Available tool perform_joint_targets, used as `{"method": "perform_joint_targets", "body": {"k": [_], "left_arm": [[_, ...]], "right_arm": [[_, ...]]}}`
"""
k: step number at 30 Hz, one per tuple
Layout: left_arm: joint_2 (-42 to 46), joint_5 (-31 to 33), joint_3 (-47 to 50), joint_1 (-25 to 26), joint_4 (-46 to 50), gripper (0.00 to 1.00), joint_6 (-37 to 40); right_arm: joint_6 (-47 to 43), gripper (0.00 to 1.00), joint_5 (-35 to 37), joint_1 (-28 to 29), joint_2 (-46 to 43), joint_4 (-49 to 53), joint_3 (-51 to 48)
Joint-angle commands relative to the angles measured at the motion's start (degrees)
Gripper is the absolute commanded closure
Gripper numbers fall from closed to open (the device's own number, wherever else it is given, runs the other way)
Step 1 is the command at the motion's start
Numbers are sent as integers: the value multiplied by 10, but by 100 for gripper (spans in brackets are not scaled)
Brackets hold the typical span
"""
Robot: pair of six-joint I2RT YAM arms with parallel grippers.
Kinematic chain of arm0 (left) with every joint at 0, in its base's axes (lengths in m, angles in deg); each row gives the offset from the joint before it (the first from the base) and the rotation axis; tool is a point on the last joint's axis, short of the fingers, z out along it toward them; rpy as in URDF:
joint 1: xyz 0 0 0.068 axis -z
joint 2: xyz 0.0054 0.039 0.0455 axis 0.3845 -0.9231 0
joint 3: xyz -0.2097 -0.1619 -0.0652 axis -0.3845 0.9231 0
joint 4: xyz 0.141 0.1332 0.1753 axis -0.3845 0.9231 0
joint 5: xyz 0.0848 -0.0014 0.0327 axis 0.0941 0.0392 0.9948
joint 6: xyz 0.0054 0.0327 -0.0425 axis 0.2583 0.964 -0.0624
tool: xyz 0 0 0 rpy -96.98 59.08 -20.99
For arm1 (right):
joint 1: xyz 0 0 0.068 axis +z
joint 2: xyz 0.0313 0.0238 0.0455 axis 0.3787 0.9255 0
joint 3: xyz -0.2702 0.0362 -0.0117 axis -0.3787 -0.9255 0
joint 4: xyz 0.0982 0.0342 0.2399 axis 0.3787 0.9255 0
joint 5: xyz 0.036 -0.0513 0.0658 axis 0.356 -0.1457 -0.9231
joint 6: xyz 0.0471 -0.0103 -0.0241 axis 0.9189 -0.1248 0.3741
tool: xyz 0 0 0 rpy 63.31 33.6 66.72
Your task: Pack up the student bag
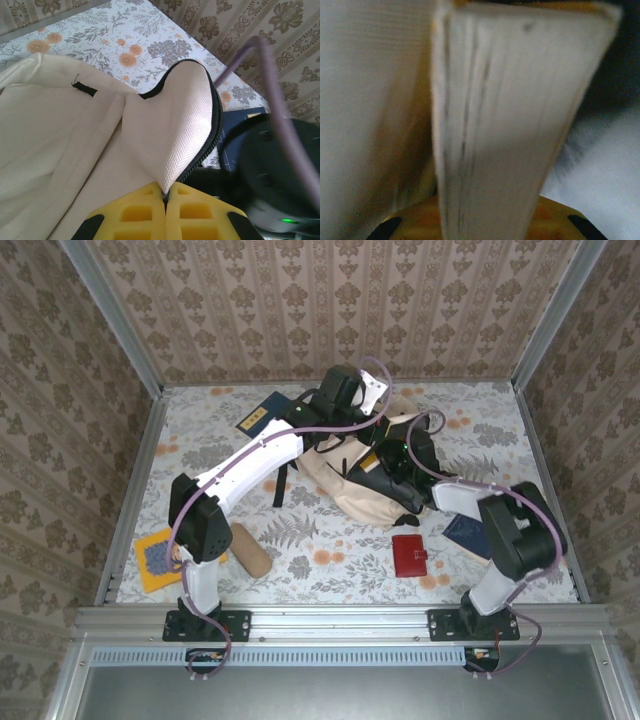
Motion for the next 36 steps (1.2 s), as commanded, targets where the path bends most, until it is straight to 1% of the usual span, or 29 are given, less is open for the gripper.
{"method": "perform_joint_targets", "body": {"k": [1, 3, 5, 8, 9, 12, 13, 15, 18, 20, 23, 26, 27, 28, 29, 30, 33, 34, 36], "left_arm": [[34, -13, -19, -3, -27, 95, -4], [36, -13, -16, -5, -26, 95, -5], [37, -14, -14, -7, -25, 95, -5], [39, -17, -7, -10, -27, 95, -4], [39, -17, -5, -12, -28, 95, -7], [38, -13, 1, -20, -30, 95, -16], [38, -11, 5, -23, -33, 95, -18], [38, -11, 11, -29, -36, 95, -22], [35, -16, 16, -37, -38, 94, -25], [31, -22, 18, -40, -33, 93, -22], [24, -27, 26, -43, -28, 93, -21], [19, -33, 42, -44, -33, 91, -29], [19, -36, 47, -46, -34, 88, -34], [20, -41, 52, -48, -34, 84, -42], [22, -42, 58, -49, -34, 76, -48], [26, -41, 63, -52, -31, 66, -54], [52, -22, 91, -67, -14, 46, -71], [64, -14, 106, -77, -8, 41, -77], [93, 0, 149, -96, -3, 35, -87]], "right_arm": [[31, 79, 50, 9, 54, -142, 38], [38, 79, 60, 12, 87, -151, 57], [36, 79, 54, 14, 117, -146, 86], [54, 73, 37, 16, 154, -147, 109], [58, 68, 30, 15, 160, -146, 112], [60, 45, 20, 13, 148, -125, 93], [58, 37, 16, 10, 135, -110, 83], [50, 26, 5, 3, 99, -67, 60], [29, 18, -11, -14, 21, -7, 3], [19, 16, -29, -28, -36, 18, -47], [-5, 17, -61, -54, -127, 106, -100], [-41, 17, -56, -69, -231, 214, -123], [-56, 17, -40, -71, -263, 266, -123], [-70, 17, -20, -73, -299, 321, -119], [-81, 17, -2, -74, -327, 360, -117], [-93, 17, 21, -77, -358, 407, -112], [-124, 16, 113, -82, -433, 552, -83], [-142, 15, 136, -83, -445, 589, -68], [-172, 14, 166, -86, -451, 656, -35]]}}
